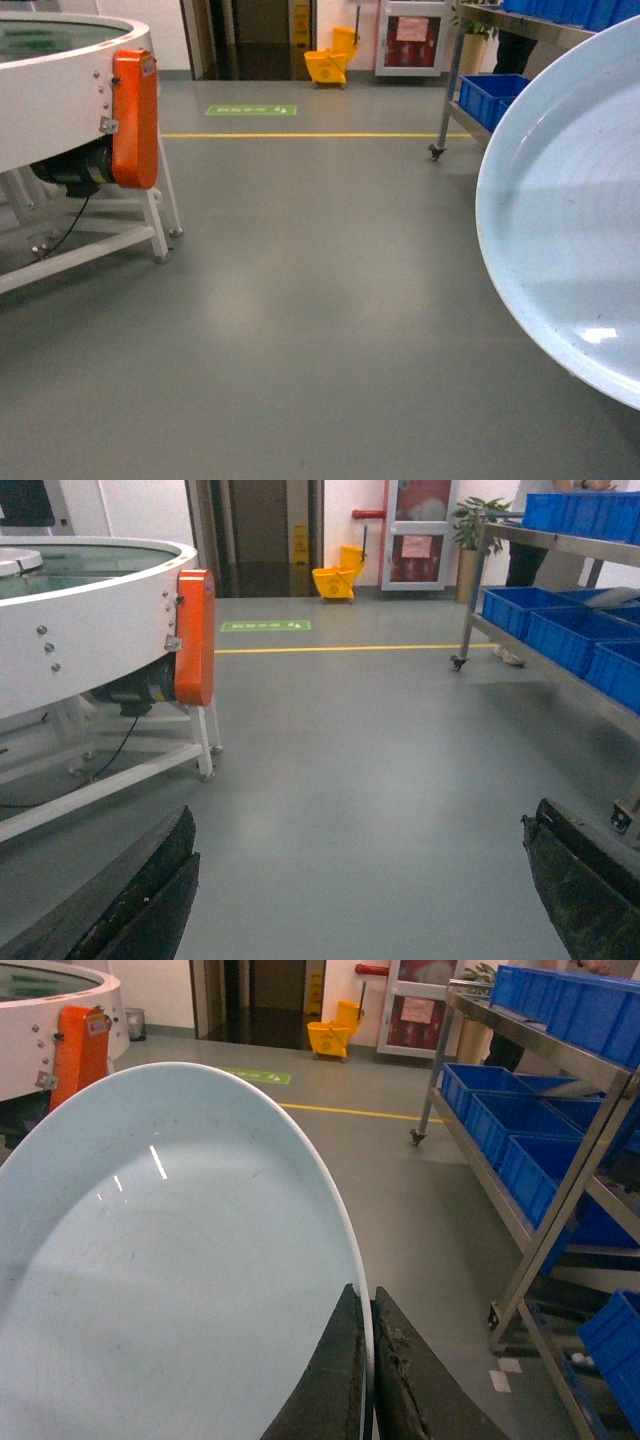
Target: Place blue tray on left shelf second layer neatly
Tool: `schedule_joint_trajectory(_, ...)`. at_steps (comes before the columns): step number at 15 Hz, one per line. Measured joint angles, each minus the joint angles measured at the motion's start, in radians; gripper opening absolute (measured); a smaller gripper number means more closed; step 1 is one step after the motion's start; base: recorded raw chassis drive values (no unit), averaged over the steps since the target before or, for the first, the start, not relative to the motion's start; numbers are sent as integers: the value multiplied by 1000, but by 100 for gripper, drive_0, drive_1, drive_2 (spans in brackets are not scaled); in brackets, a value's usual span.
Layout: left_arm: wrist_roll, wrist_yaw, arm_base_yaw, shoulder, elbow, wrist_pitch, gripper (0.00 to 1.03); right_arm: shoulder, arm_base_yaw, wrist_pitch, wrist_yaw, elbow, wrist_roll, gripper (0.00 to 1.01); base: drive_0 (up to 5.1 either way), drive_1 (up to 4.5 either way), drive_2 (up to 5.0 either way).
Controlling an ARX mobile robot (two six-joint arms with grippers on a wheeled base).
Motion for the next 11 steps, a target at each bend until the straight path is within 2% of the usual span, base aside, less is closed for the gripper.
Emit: schedule_joint_trajectory(11,0,1,0,0,0,0,98,0,0,0,0,0,0,2,11,11,11)
